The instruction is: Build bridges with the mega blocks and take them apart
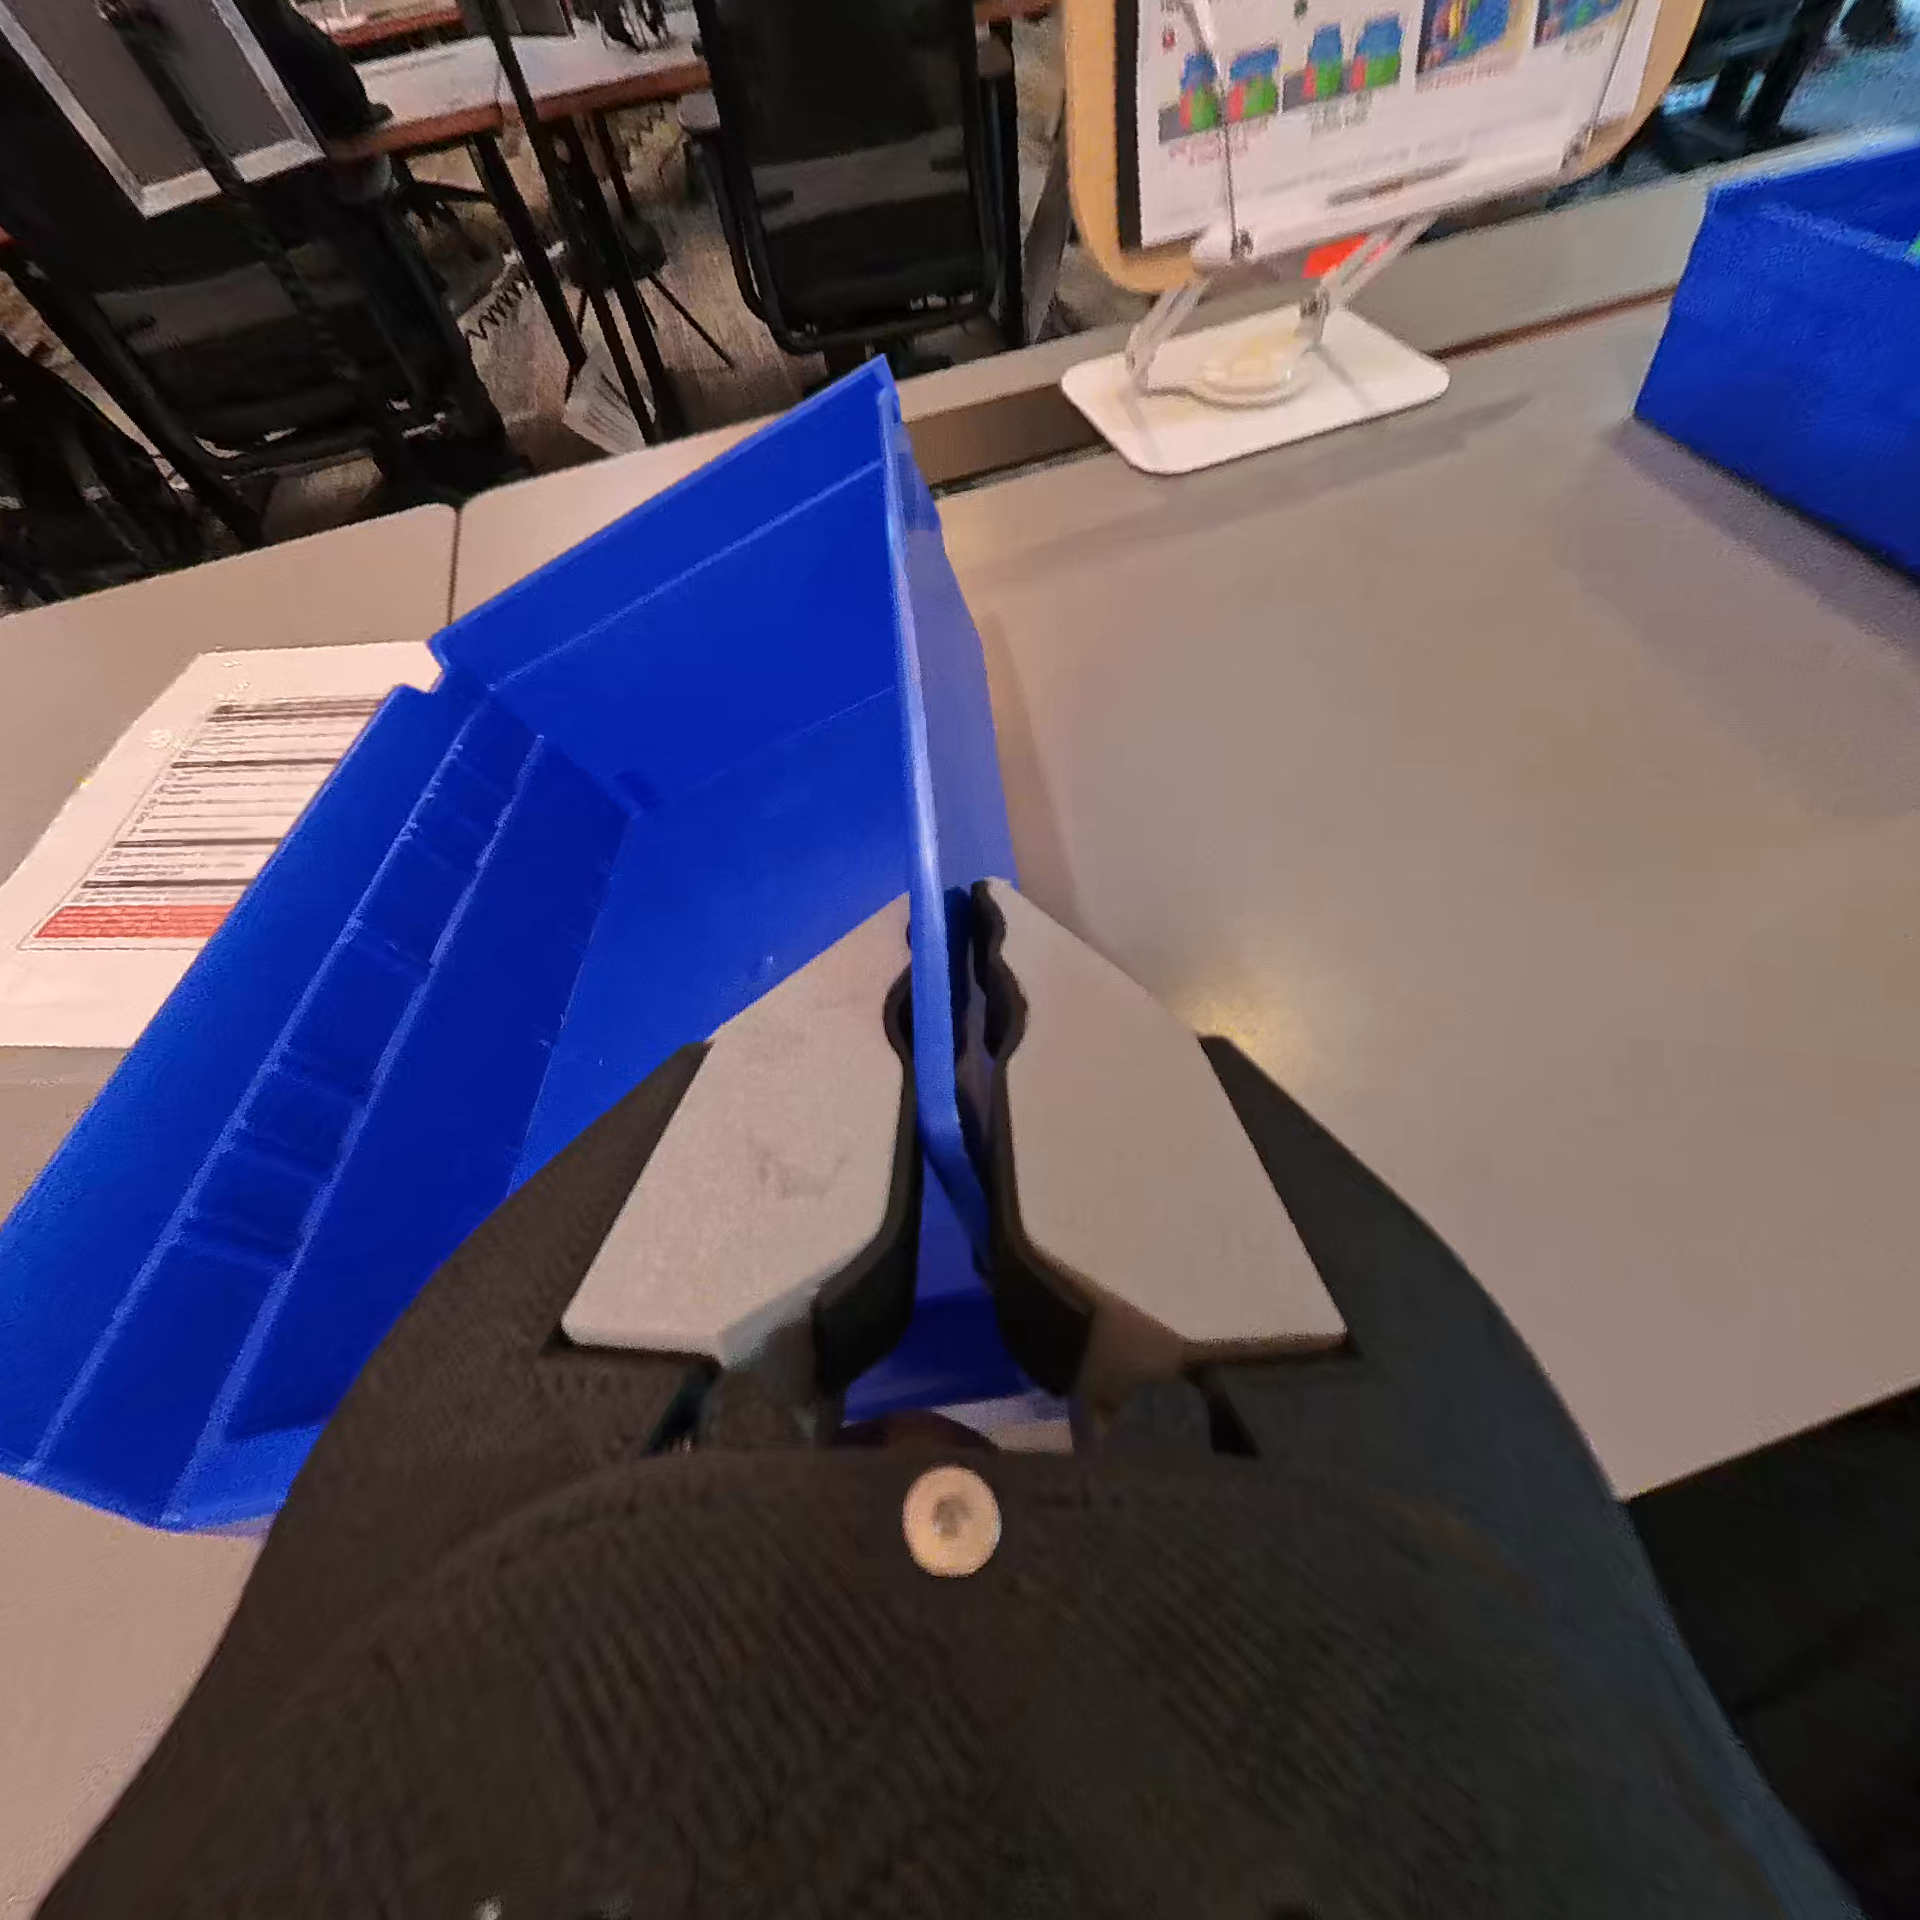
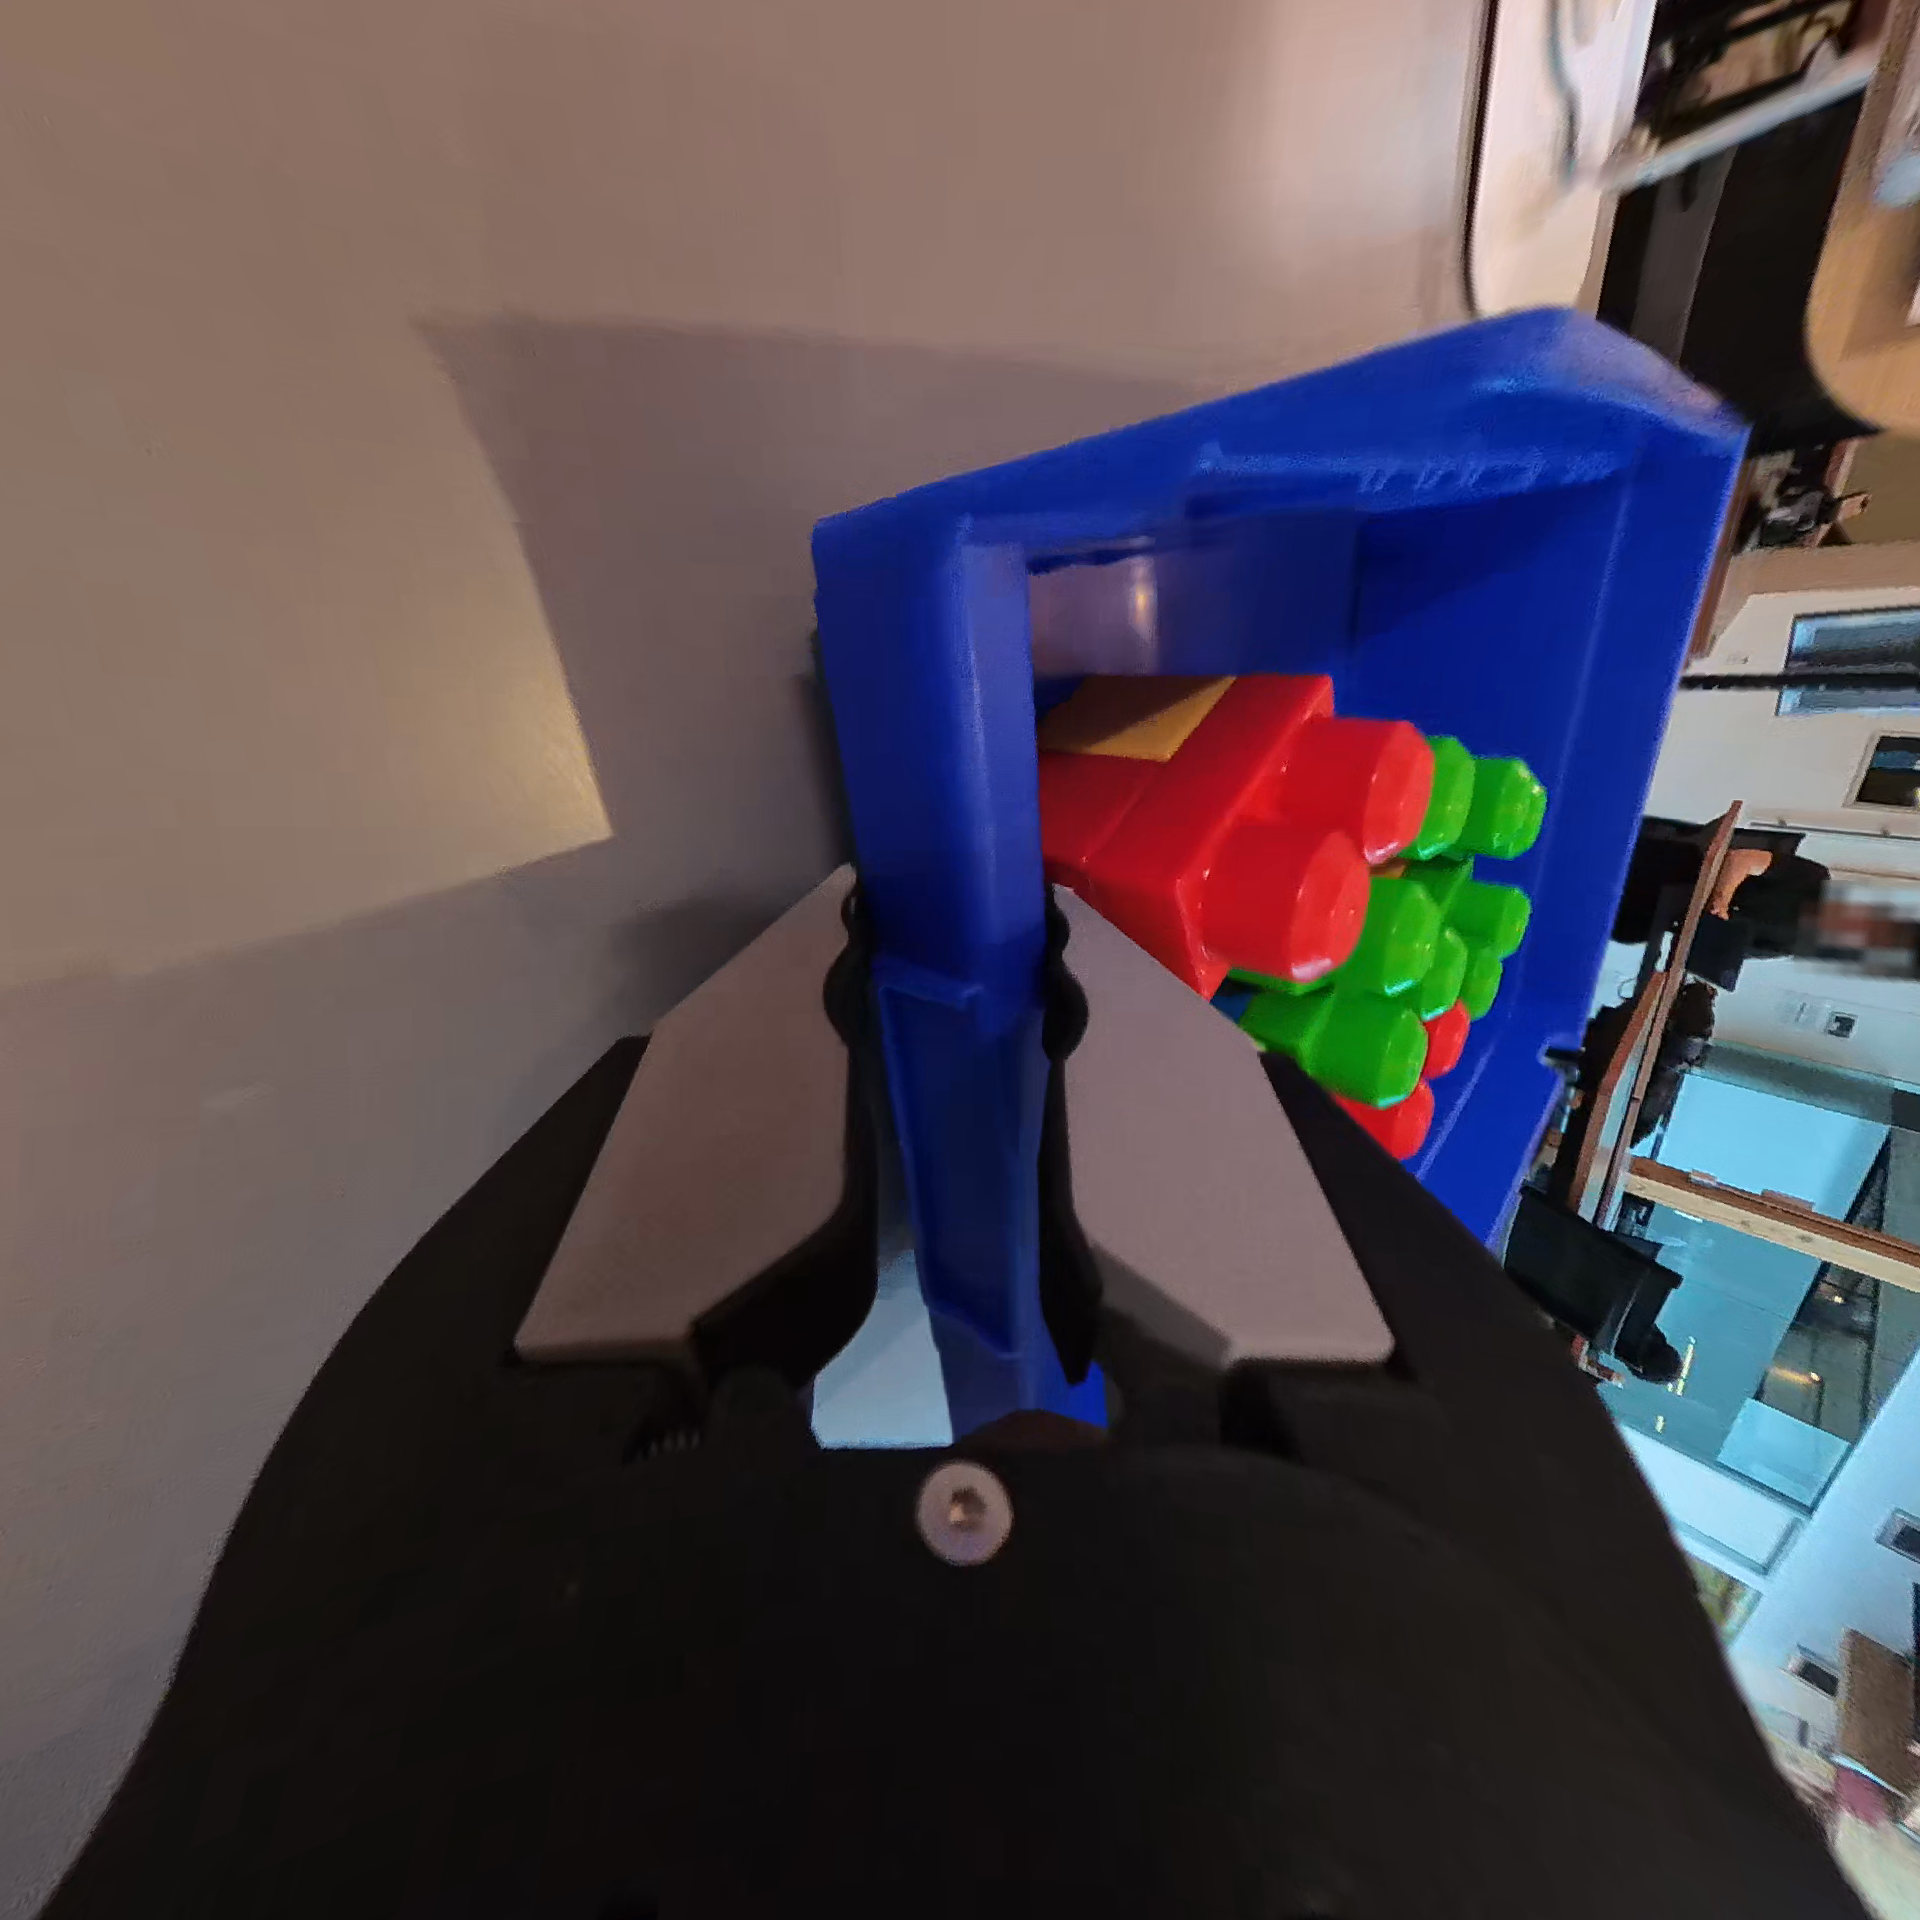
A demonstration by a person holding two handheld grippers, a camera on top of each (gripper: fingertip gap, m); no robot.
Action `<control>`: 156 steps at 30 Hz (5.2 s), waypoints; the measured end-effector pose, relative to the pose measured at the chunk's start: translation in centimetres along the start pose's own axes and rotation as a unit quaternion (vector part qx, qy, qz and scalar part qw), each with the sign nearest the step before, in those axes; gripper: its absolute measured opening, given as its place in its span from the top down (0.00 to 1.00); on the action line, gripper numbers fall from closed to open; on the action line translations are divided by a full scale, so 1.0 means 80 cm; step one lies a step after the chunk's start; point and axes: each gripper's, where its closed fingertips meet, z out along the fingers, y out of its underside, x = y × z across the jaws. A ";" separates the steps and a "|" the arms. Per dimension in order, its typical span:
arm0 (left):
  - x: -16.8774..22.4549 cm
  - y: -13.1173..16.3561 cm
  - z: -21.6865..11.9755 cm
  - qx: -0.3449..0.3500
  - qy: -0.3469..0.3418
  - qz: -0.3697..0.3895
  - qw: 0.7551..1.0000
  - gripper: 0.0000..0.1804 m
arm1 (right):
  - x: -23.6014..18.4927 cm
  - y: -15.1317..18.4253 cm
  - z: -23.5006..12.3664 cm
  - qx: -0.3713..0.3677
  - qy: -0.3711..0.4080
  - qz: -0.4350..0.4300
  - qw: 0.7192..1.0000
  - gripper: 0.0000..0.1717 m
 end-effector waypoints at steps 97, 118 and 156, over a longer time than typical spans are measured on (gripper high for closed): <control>0.220 0.058 0.138 -0.052 0.091 0.142 0.984 0.99 | 0.018 0.089 -0.057 0.057 -0.013 0.439 0.897 0.96; 0.268 0.039 0.151 -0.110 0.161 0.044 0.980 0.68 | 0.010 -0.117 -0.154 0.243 -0.006 0.339 0.909 0.84; 0.139 0.048 0.142 -0.011 -0.042 -0.141 0.989 0.98 | -0.043 -0.105 -0.079 0.146 -0.045 0.367 0.918 0.86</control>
